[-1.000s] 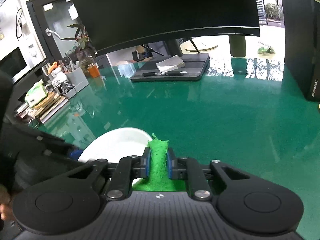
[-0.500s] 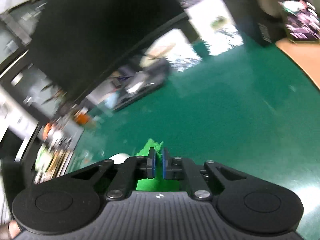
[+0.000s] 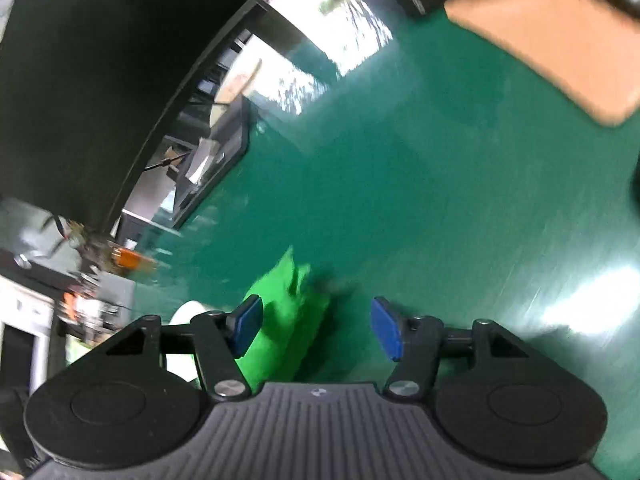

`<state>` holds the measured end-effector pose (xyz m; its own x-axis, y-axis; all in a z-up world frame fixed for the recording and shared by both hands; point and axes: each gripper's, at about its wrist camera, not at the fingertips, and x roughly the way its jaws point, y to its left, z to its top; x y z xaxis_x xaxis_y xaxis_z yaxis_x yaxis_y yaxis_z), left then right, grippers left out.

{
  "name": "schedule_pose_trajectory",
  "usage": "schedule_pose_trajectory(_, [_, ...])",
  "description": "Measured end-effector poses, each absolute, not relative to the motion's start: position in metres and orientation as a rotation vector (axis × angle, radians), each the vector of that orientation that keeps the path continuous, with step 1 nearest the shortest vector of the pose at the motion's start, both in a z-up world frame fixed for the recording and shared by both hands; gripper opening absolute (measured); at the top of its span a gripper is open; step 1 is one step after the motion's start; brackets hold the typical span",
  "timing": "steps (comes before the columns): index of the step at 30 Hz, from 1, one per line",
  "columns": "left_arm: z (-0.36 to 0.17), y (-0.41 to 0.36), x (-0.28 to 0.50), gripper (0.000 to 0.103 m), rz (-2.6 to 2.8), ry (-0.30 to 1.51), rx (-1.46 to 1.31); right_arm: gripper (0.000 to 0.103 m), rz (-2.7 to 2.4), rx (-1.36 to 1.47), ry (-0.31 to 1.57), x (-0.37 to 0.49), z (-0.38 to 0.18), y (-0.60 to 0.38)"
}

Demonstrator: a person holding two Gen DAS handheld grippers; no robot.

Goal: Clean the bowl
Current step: 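Lift the cloth out of the bowl with the right gripper, moving it away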

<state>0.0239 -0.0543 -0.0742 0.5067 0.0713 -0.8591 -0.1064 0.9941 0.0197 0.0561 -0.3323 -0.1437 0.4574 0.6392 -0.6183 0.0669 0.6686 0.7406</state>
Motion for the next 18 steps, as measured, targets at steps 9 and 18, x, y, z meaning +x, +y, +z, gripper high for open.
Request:
schedule_pose_trajectory(9, [-0.080,-0.053,0.029,0.030,0.108,1.056,-0.058,0.005,0.454,0.835,1.120,0.062,-0.153,-0.310])
schedule_pose_trajectory(18, [-0.081,-0.051,0.030,0.027,0.099,1.053,-0.074,0.005,0.812,0.235,0.916,0.020,-0.109,-0.292])
